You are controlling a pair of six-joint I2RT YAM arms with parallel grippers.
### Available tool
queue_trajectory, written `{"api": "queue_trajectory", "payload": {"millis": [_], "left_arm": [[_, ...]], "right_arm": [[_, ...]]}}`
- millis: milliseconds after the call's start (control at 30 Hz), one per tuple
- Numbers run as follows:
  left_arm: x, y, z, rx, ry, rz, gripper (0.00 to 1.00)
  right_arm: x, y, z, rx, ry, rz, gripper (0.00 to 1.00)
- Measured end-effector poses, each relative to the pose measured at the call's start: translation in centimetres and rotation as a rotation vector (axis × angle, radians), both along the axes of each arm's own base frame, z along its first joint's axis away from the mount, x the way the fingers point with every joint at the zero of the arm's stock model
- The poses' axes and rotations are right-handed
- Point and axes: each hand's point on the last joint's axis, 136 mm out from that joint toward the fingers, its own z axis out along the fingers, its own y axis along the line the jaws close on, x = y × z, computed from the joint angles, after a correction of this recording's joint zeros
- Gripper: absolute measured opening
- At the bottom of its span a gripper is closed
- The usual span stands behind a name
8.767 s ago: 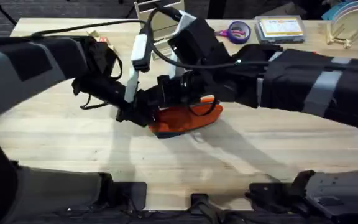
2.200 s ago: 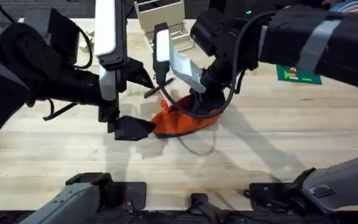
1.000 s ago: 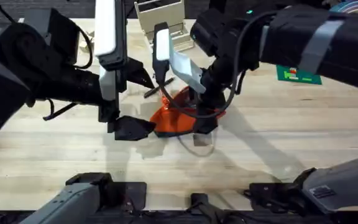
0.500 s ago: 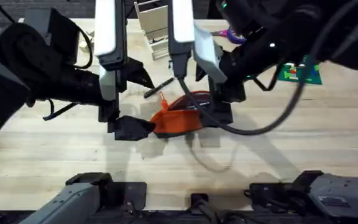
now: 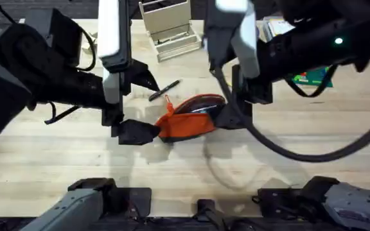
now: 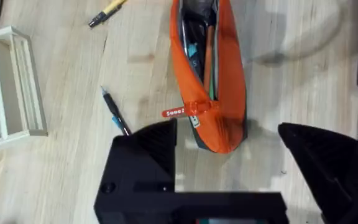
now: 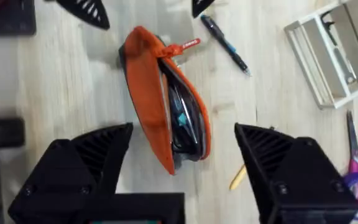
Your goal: Unzip the bag, pick up the pens from the table one at a time and place them inside, then zip the bag closed.
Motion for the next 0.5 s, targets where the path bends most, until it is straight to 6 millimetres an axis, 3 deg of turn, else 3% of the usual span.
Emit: {"api": "queue_trajectory", "payload": {"millis": [500], "left_arm": [[0.0, 0.0, 0.0, 0.0, 0.0, 0.0, 0.993]], "right_arm": [[-0.5, -0.4, 3.1, 0.146, 0.07, -0.212, 0.998]]}}
